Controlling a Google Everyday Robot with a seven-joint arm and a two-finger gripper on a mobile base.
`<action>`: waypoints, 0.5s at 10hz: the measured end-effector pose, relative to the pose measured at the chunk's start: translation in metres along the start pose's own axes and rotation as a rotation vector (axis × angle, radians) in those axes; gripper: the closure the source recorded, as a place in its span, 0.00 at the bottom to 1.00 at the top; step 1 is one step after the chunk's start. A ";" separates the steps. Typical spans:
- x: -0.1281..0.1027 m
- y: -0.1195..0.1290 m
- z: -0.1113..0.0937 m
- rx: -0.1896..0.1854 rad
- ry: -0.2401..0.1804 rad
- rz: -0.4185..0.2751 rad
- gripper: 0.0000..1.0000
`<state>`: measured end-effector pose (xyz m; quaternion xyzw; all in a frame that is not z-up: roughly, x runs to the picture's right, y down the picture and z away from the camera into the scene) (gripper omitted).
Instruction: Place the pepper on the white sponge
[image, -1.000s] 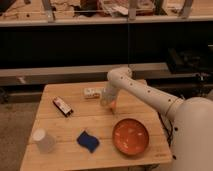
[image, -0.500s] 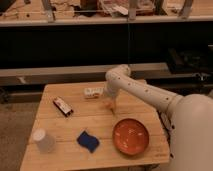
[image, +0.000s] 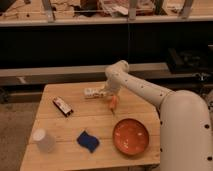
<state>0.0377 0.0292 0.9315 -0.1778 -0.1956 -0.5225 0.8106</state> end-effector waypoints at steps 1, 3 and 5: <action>0.004 0.008 0.008 -0.029 -0.011 0.000 0.20; 0.005 0.015 0.022 -0.092 -0.035 -0.022 0.20; 0.005 0.029 0.027 -0.129 -0.065 -0.034 0.20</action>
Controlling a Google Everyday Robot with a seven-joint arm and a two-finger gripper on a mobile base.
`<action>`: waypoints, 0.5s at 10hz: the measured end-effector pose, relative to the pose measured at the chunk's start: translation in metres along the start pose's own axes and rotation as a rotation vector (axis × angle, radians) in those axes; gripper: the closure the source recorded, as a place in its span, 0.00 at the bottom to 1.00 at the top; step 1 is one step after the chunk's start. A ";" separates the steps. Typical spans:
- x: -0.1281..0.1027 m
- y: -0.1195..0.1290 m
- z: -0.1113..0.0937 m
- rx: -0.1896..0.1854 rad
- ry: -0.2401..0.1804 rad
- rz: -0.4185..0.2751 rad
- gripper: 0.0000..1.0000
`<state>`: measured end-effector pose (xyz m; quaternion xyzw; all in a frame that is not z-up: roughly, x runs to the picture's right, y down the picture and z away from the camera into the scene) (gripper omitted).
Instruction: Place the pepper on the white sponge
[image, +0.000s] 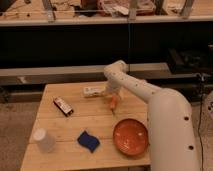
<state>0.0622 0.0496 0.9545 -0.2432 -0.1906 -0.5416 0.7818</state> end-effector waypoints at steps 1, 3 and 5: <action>-0.001 0.007 0.001 0.001 -0.031 -0.007 0.20; -0.010 0.011 0.004 0.019 -0.075 -0.030 0.20; -0.015 0.023 0.009 0.019 -0.101 -0.026 0.20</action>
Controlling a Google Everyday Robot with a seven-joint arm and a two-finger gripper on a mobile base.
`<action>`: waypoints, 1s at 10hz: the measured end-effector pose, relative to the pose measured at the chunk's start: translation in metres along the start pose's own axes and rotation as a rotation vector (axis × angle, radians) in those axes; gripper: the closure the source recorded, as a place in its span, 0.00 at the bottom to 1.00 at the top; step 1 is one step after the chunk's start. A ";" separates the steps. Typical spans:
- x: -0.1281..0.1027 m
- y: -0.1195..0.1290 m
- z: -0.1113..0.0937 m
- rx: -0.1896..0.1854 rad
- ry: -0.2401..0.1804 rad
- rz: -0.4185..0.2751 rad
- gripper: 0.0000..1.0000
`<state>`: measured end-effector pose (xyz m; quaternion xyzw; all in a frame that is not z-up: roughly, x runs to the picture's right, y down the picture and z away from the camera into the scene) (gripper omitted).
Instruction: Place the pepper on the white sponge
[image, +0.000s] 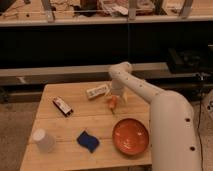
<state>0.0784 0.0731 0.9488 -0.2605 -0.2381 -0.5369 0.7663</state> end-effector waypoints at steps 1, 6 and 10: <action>-0.007 0.002 0.005 0.002 -0.014 -0.006 0.20; -0.025 0.001 0.013 0.016 -0.011 0.019 0.40; -0.029 -0.007 0.012 -0.002 0.002 0.027 0.80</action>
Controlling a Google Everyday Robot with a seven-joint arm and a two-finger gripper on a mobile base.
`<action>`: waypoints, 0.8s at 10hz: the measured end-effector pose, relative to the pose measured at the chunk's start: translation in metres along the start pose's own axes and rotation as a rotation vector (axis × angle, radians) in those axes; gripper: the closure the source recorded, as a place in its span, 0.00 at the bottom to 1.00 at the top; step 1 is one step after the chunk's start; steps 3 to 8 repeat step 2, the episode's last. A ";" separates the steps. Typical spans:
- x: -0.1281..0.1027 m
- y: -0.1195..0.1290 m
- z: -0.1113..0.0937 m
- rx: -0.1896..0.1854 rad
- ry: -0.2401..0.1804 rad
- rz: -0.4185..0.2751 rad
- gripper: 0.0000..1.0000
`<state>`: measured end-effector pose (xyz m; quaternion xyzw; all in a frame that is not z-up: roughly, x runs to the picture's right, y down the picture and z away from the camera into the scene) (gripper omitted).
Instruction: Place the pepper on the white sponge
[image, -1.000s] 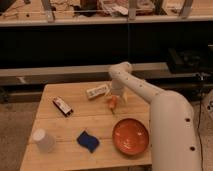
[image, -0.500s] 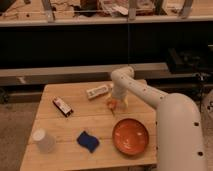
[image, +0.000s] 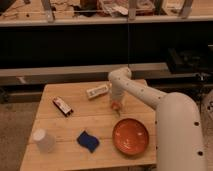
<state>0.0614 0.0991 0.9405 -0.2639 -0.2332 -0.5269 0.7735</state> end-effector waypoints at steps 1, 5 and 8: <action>0.000 -0.001 0.000 -0.001 0.000 -0.002 0.92; 0.000 0.000 0.000 -0.002 0.000 0.001 0.98; 0.000 0.000 0.000 -0.002 0.000 0.001 0.98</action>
